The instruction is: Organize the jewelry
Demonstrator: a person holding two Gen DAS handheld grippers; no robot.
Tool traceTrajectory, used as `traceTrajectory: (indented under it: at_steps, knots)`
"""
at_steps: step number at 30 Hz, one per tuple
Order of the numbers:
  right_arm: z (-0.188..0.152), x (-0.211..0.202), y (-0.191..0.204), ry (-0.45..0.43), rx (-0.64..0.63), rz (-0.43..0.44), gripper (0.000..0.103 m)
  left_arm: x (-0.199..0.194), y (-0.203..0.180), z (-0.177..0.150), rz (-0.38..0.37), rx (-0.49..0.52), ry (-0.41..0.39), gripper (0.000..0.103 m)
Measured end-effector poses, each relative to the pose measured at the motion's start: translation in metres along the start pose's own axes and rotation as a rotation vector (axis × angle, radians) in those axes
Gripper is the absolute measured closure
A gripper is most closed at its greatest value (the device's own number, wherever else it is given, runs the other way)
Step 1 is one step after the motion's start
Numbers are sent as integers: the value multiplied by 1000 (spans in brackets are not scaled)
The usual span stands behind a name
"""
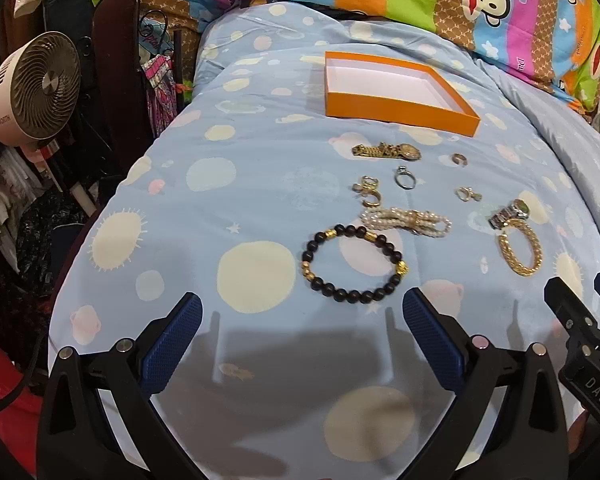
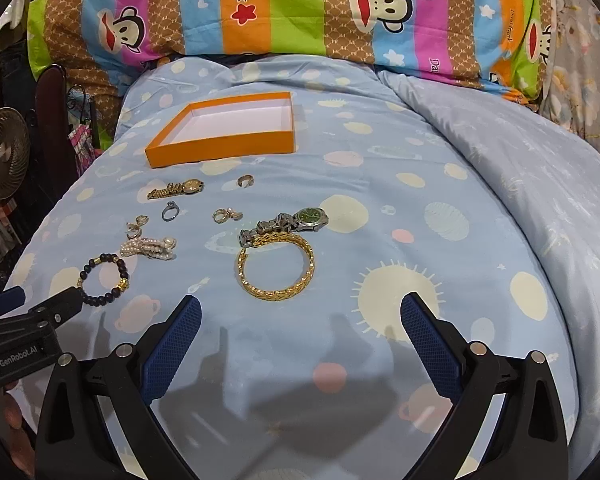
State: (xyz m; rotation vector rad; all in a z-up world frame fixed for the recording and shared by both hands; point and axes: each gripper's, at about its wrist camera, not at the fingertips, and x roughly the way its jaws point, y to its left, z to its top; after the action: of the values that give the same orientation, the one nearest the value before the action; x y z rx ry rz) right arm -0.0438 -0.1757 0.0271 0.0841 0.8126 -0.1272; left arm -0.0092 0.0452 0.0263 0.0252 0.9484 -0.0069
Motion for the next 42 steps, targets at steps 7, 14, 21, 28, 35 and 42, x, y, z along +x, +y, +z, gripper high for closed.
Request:
traceTrajectory:
  at_steps: [7, 14, 21, 28, 35, 42]
  knots:
    - [9, 21, 4, 33, -1, 46, 18, 18, 0, 1, 21, 3, 34, 5]
    - [10, 43, 7, 79, 5, 65, 26, 33, -10, 4, 0, 27, 50, 5]
    - [11, 51, 5, 93, 11, 70, 43, 46, -21, 6, -20, 36, 63, 5]
    - [13, 53, 2, 82, 17, 74, 52, 48, -21, 8, -27, 33, 55, 5]
    - [14, 45, -4, 61, 41, 84, 52, 49, -17, 11, -28, 16, 49, 5]
    - [13, 38, -6, 55, 42, 92, 52, 52, -21, 15, -26, 23, 38, 10]
